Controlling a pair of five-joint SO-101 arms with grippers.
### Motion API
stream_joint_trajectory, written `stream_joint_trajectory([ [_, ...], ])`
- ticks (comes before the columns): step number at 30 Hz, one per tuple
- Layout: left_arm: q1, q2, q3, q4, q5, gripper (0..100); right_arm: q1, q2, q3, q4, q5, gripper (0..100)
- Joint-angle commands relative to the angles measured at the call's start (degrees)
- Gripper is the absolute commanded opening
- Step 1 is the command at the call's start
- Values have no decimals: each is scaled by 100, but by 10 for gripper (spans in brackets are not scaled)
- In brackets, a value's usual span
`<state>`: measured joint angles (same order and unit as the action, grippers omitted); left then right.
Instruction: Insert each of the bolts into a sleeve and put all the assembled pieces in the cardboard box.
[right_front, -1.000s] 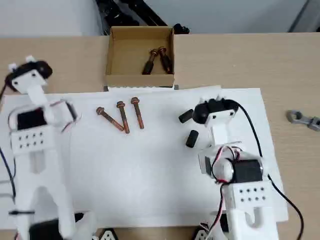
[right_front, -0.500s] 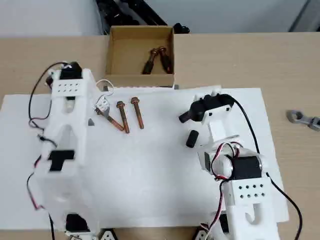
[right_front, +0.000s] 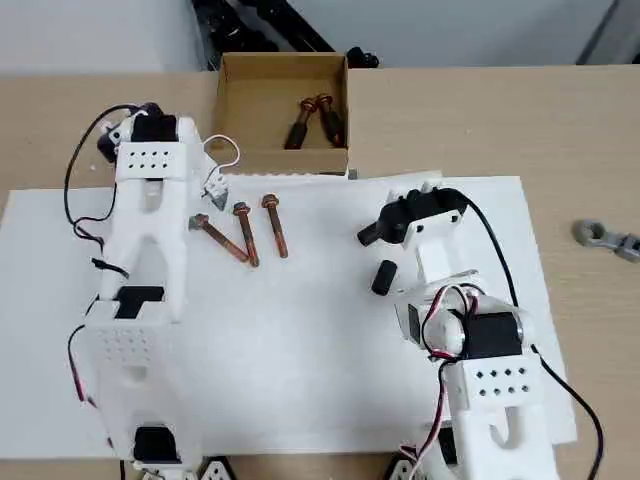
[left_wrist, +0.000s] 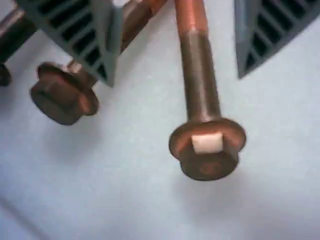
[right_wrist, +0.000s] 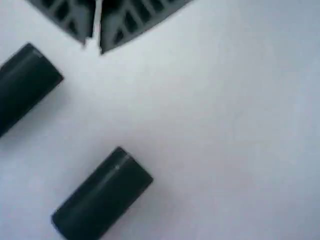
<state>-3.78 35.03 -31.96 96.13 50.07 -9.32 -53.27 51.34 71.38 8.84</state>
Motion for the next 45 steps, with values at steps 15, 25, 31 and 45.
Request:
stream_joint_trajectory([
  [15, 18, -62, 1042, -642, 167, 150, 40, 22, -237, 4, 53, 3],
  [25, 53, -114, 1719, -1354, -387, 4, 40, 22, -237, 4, 53, 3],
  [31, 26, -123, 1622, -923, -615, 6, 31, 22, -237, -4, 53, 3],
  [45, 53, -3015, 1086, 53, -2479, 5, -110, 31, -325, -110, 299, 3],
])
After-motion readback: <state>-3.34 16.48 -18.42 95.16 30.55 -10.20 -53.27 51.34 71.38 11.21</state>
